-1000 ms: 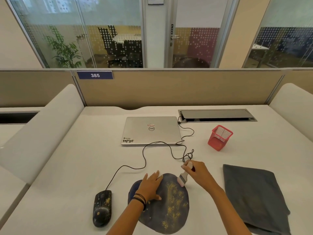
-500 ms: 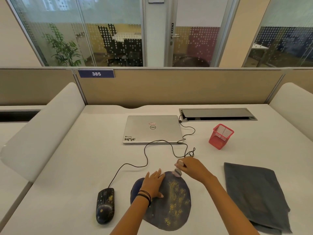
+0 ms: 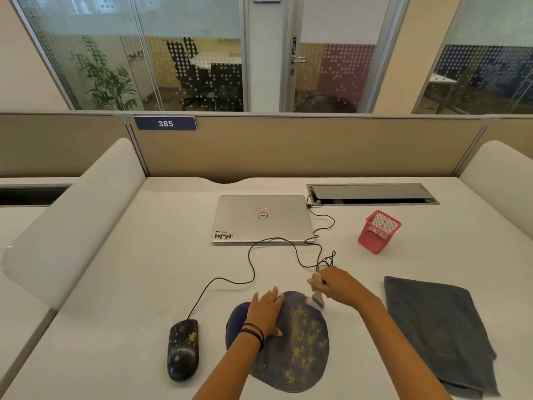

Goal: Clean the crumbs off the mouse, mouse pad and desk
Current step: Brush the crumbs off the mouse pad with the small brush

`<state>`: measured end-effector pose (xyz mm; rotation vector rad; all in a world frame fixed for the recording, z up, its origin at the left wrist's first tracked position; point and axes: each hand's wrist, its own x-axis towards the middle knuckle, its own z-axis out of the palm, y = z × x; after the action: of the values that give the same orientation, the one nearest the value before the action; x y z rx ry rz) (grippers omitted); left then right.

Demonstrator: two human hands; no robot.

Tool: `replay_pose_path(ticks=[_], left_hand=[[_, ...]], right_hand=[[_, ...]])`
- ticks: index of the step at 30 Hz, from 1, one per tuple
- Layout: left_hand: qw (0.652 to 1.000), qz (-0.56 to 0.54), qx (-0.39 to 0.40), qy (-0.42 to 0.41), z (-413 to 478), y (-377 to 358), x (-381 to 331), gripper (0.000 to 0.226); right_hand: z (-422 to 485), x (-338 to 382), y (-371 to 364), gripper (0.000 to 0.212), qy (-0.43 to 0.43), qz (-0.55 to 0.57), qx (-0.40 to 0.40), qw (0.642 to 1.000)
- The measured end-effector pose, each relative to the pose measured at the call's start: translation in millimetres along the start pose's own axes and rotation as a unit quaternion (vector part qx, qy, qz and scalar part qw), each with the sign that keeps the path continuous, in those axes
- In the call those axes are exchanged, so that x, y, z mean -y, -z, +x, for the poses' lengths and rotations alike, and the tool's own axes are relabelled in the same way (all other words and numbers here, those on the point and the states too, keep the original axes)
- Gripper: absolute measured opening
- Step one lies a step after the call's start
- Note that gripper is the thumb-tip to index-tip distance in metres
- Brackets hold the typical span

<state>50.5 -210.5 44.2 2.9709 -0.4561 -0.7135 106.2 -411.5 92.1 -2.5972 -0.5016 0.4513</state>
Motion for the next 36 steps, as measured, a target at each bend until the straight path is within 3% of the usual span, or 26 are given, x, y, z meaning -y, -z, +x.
replay_pose_path(ticks=[6,10,15,20,24,27,32,34,36], left_hand=[[1.000,-0.003,-0.003,0.001,-0.5,0.4,-0.5,0.084],[1.000,-0.005,-0.008,-0.001,-1.1,-0.6,0.1,0.084],[1.000,-0.008,-0.015,-0.004,0.1,-2.3,-0.8,0.084],[1.000,-0.016,-0.021,-0.013,0.0,-3.8,-0.4,0.084],[0.999,-0.036,-0.026,-0.023,-0.8,-3.2,-2.6,0.085],[0.998,-0.048,-0.025,-0.027,-0.3,-1.3,-3.8,0.085],[0.997,-0.058,-0.019,-0.039,-0.5,0.5,-1.4,0.088],[0.997,-0.058,-0.013,-0.046,-0.6,1.4,0.1,0.089],[0.997,-0.064,-0.005,-0.054,-0.9,2.4,1.4,0.090]], right_hand=[[-4.7,3.8,1.3,0.037,0.003,0.056,-0.063,0.996],[-8.6,6.7,-4.2,0.025,0.011,0.065,-0.026,0.997],[-12.8,1.7,-1.5,0.044,-0.039,0.028,-0.016,0.999],[-20.4,10.8,1.7,0.041,0.001,0.024,-0.036,0.999],[-26.6,18.3,-7.5,0.041,0.016,-0.045,0.029,0.998],[-34.7,13.9,-11.1,0.045,-0.010,-0.028,0.048,0.998],[-48.2,6.7,-4.9,0.027,-0.028,0.005,0.000,1.000],[-49.7,12.9,-4.3,0.030,-0.024,0.008,-0.022,0.999],[-51.3,18.9,-6.4,0.037,-0.027,-0.009,0.005,1.000]])
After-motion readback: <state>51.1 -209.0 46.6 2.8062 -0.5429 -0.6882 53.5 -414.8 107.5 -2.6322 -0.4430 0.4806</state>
